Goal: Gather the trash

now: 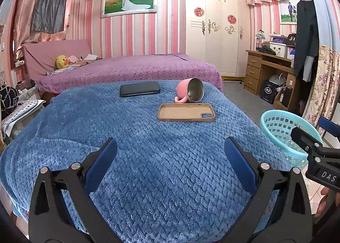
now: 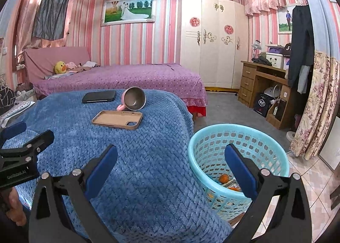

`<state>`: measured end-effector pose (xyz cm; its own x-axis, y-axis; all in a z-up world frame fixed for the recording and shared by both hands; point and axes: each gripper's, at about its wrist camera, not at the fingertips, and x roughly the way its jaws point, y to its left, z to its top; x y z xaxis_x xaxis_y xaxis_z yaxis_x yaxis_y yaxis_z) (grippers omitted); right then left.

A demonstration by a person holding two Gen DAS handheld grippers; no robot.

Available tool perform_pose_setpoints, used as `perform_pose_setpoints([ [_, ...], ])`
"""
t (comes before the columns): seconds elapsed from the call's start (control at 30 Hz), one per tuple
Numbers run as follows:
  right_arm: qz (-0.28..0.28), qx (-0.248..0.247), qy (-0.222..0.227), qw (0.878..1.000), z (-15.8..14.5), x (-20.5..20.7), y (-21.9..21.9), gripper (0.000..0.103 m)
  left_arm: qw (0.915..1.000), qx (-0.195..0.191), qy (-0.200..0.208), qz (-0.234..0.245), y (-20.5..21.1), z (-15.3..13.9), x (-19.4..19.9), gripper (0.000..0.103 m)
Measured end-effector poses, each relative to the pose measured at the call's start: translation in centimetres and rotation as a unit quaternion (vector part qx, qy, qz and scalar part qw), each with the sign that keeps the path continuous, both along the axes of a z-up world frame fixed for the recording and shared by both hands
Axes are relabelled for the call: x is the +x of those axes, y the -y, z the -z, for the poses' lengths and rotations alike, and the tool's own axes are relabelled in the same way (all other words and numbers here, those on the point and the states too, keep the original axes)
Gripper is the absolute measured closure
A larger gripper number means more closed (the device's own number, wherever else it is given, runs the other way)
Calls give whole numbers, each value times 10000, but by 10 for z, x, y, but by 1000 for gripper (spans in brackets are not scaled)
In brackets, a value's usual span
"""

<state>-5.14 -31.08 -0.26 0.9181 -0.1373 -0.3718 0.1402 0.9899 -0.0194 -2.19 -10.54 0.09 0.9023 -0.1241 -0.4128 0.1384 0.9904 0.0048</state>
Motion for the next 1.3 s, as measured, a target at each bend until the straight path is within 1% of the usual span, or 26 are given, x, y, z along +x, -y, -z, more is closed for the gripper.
perform_pose_setpoints([
  [0.2, 19, 64, -7, 10000, 0, 0, 1, 5, 10000, -16, -13, 5, 1, 0, 1, 5],
  [1.3, 18, 1, 6, 10000, 0, -1, -3, 5, 10000, -26, 11, -17, 2, -2, 0, 6],
])
